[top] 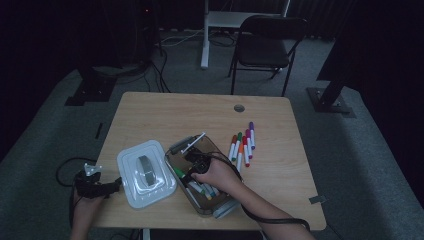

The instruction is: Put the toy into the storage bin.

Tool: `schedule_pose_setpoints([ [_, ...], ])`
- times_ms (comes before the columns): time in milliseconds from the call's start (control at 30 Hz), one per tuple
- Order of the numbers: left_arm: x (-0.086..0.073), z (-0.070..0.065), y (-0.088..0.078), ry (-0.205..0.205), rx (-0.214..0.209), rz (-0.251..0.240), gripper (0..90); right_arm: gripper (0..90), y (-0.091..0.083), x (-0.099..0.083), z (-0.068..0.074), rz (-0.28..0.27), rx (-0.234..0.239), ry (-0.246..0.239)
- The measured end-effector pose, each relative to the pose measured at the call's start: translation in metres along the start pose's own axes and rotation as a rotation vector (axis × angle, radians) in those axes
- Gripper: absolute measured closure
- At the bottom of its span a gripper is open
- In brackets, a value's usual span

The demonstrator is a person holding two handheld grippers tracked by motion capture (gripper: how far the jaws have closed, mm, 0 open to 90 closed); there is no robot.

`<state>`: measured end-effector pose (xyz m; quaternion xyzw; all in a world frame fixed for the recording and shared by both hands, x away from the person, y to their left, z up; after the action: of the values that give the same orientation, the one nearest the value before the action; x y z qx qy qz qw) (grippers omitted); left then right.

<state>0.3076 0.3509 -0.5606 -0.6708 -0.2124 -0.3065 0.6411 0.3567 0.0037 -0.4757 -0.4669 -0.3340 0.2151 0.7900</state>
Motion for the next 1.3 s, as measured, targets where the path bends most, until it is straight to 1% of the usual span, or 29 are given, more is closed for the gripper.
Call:
schedule_pose_setpoints([
  [67,0.0,0.0,0.0,0.0,0.0,0.0,0.6,76.8,0.003,0.0,0.0,0.017,-0.007,-0.006],
  [233,0.0,0.0,0.0,0.0,0.0,0.0,0.6,76.7,0.015,0.001,0.0,0.082,-0.029,-0.009],
  [300,0.0,0.0,0.0,0.0,0.0,0.0,0.6,76.7,0.018,0.001,0.0,0.089,-0.037,-0.013],
  [400,0.0,0.0,0.0,0.0,0.0,0.0,0.6,76.5,0.022,0.001,0.001,0.111,-0.038,-0.017],
  [433,0.0,0.0,0.0,0.0,0.0,0.0,0.6,76.4,0.026,0.002,0.001,0.137,-0.029,-0.022],
  [467,0.0,0.0,0.0,0.0,0.0,0.0,0.6,76.3,0.027,0.002,0.002,0.139,-0.03,-0.022],
  [500,0.0,0.0,0.0,0.0,0.0,0.0,0.6,76.1,0.028,0.002,0.002,0.14,-0.042,-0.031],
  [567,0.0,0.0,0.0,0.001,0.0,0.0,0.7,75.8,0.028,0.003,0.003,0.144,-0.045,-0.036],
  [633,0.0,0.0,0.0,0.0,0.0,0.0,0.6,73.8,0.029,0.003,0.001,0.151,-0.04,-0.038],
  [733,0.0,0.0,0.0,0.0,0.0,0.0,0.6,72.7,0.028,0.001,-0.001,0.15,-0.062,-0.05],
  [767,0.0,0.0,0.0,0.0,0.0,0.0,0.6,72.5,0.027,0.0,-0.002,0.149,-0.06,-0.048],
  [867,0.0,0.0,0.0,0.001,0.0,0.0,0.6,72.2,0.019,-0.002,-0.006,0.111,-0.07,-0.051],
  [967,0.0,0.0,0.0,0.0,0.0,0.0,0.6,70.8,0.003,-0.007,-0.009,0.044,-0.079,-0.056],
  [1000,0.0,0.0,0.0,0.0,0.0,0.0,0.6,70.8,0.003,-0.007,-0.009,0.044,-0.079,-0.056],
  [1067,0.0,0.0,0.0,0.001,0.0,0.0,0.6,68.3,-0.016,-0.013,-0.014,-0.04,-0.062,-0.06],
  [1200,0.0,0.0,0.0,0.001,0.001,-0.001,0.6,66.2,-0.049,-0.023,-0.022,-0.164,-0.044,-0.05],
  [1300,0.0,0.0,0.0,0.0,0.0,-0.001,0.6,64.7,-0.073,-0.032,-0.029,-0.242,-0.041,-0.042],
])
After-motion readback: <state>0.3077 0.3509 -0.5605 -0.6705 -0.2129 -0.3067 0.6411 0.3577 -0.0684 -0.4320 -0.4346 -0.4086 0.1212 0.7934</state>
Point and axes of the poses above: each handheld gripper's, and its own axes: y roughly forward along the jaws, x roughly out of its top, z roughly to its left, the point moved 2 cm from there along y, roughly forward along the jaws
